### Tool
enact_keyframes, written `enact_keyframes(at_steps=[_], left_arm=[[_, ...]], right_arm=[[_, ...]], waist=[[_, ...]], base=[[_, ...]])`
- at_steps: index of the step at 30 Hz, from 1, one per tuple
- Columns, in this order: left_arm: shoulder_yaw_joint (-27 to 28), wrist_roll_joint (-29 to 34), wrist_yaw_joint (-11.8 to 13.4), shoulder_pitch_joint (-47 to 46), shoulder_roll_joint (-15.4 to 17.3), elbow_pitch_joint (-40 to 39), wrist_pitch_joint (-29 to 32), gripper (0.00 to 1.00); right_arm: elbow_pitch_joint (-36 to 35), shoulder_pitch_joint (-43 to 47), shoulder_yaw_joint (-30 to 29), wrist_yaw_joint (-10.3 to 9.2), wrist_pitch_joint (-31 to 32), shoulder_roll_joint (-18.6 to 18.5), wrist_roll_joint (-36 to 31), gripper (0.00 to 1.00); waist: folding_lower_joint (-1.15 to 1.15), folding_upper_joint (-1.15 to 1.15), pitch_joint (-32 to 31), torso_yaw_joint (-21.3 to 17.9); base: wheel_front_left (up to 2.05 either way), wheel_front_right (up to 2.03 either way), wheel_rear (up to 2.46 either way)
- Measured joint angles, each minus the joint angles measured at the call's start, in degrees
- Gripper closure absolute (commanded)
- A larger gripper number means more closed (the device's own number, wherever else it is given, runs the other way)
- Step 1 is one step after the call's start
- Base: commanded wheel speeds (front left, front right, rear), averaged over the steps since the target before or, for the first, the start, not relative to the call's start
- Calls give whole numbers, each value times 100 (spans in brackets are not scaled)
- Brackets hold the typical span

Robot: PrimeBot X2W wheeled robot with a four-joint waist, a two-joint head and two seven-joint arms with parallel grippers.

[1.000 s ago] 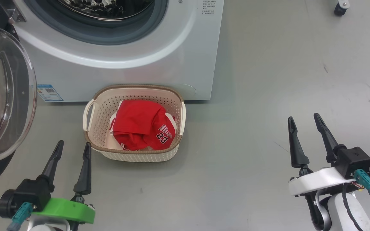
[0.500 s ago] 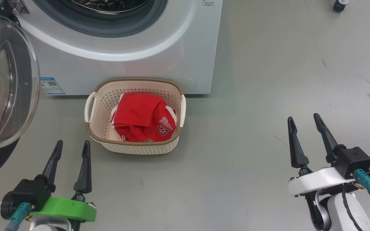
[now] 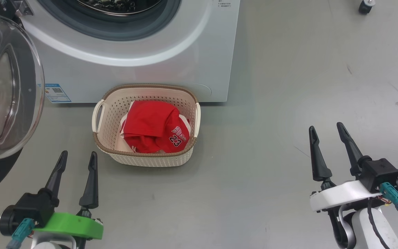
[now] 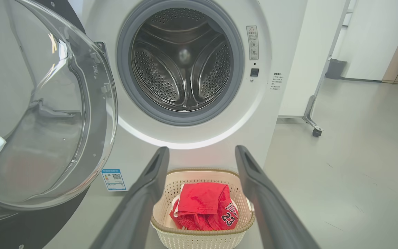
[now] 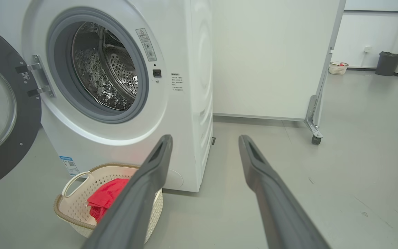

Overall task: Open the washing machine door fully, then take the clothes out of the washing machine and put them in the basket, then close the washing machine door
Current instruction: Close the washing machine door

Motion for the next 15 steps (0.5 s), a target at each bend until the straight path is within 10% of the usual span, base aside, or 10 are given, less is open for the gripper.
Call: enact_keyframes(at_steps=[15], left_arm=[[0,0,-1,1,-1,4,0,0]], right_arm=[[23,0,34,-1,0,0,19,0]], waist=[[0,0,-34,36]], base=[[0,0,0]])
